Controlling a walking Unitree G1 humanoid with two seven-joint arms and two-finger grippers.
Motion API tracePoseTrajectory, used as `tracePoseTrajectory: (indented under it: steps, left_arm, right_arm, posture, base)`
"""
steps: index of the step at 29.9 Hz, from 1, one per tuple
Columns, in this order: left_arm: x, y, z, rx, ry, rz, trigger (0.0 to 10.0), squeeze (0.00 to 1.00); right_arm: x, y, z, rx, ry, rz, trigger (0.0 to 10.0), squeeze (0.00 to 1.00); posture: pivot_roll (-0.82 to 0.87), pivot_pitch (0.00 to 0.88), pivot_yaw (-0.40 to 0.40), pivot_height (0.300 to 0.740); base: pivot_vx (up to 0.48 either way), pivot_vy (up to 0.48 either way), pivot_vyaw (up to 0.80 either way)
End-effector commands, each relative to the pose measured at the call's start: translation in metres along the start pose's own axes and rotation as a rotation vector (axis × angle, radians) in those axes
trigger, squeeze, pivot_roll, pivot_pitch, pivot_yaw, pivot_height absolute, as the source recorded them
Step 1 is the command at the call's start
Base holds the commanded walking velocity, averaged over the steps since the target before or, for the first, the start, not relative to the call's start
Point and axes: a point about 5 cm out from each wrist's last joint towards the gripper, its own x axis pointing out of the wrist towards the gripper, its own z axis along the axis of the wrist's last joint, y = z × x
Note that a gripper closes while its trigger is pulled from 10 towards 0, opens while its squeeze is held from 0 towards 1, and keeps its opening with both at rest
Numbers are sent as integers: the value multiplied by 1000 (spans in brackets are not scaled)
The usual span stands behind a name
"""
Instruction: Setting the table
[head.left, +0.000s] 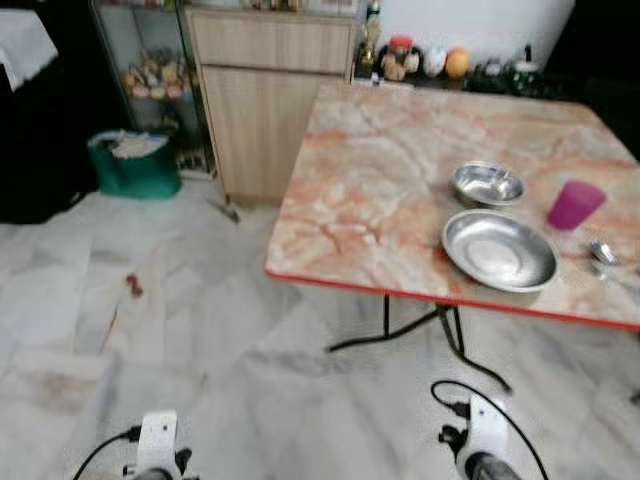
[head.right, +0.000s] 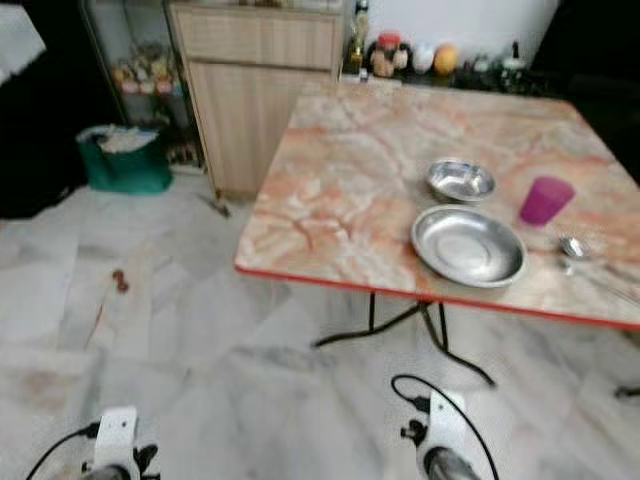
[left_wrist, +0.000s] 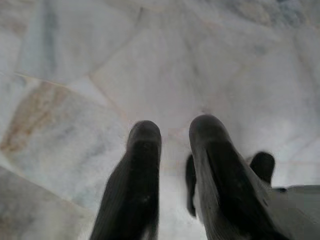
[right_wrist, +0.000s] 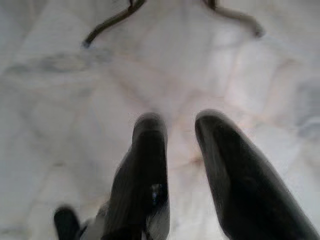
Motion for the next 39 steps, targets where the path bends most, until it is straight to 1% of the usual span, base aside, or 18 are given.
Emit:
tracePoseTrajectory:
  steps: [1, 4, 10, 18, 25, 27, 29, 30, 31, 32, 33, 36, 37, 39]
  left_arm:
    - [0, -2, 0, -3, 1, -4, 10000, 0]
    - [0, -2, -2, -4, 5, -3, 10000, 0]
    - [0, -4, -4, -4, 12, -5, 10000, 0]
    - [-1, -4, -6, -19, 17, 1, 10000, 0]
    - [-1, -4, -8, -38, 24, 9, 10000, 0]
    - [-1, -4, -10, -64, 30, 13, 10000, 0]
    - [-2, -4, -11, -70, 34, 12, 10000, 0]
    - [-2, -3, -12, -71, 36, 12, 10000, 59]
    - [-2, -3, -12, -74, 37, 12, 10000, 59]
    - [-2, -3, -13, -77, 38, 12, 10000, 180]
    - [-2, -2, -14, -68, 40, 12, 10000, 616]
    - [-3, -2, -14, -60, 41, 12, 10000, 616]
    - [-3, -2, -15, -63, 42, 13, 10000, 1000]
    - [-3, -1, -16, -59, 46, 12, 10000, 1000]
  right_arm:
    - [0, -3, 0, 6, 6, -6, 10000, 0]
    - [0, -5, 0, 12, 11, -13, 10000, 0]
    - [-1, -6, -1, 14, 18, -13, 10000, 0]
    - [-1, -2, -4, 10, 24, -8, 10000, 0]
    - [0, 6, -4, -1, 21, 6, 10000, 0]
    - [0, 9, -5, -3, 23, 12, 10000, 0]
    - [0, 10, -5, -3, 24, 14, 10000, 0]
    - [0, 10, -5, -3, 24, 15, 10000, 0]
    - [0, 11, -5, -3, 25, 16, 10000, 0]
    - [0, 11, -6, -4, 25, 16, 10000, 0]
    - [0, 11, -7, -7, 29, 19, 10000, 0]
    - [0, 12, -8, -11, 31, 21, 10000, 0]
    - [0, 12, -9, -13, 33, 21, 10000, 0]
    - [-1, 11, -11, -12, 35, 21, 10000, 0]
  posture:
    - [57, 0, -57, 740]
    - [55, 0, -56, 740]
    - [55, 0, -55, 740]
    - [63, 0, -61, 740]
    - [68, 0, -65, 740]
    - [71, 0, -66, 740]
    - [71, 0, -66, 740]
    - [71, 0, -67, 740]
    - [71, 0, -67, 740]
    - [72, 0, -69, 740]
    - [72, 0, -68, 740]
    - [71, 0, -68, 740]
    - [69, 0, -67, 740]
    - [66, 0, -64, 740]
  base:
    - [0, -330, 0]
    - [0, -331, -163]
    - [0, -319, -699]
    - [0, 0, -690]
    - [0, 0, 0]
    - [0, 0, 0]
    - [0, 0, 0]
    - [0, 0, 0]
    - [0, 0, 0]
    - [0, 0, 0]
    - [0, 0, 0]
    - [0, 0, 0]
    - [0, 0, 0]
    - [0, 0, 0]
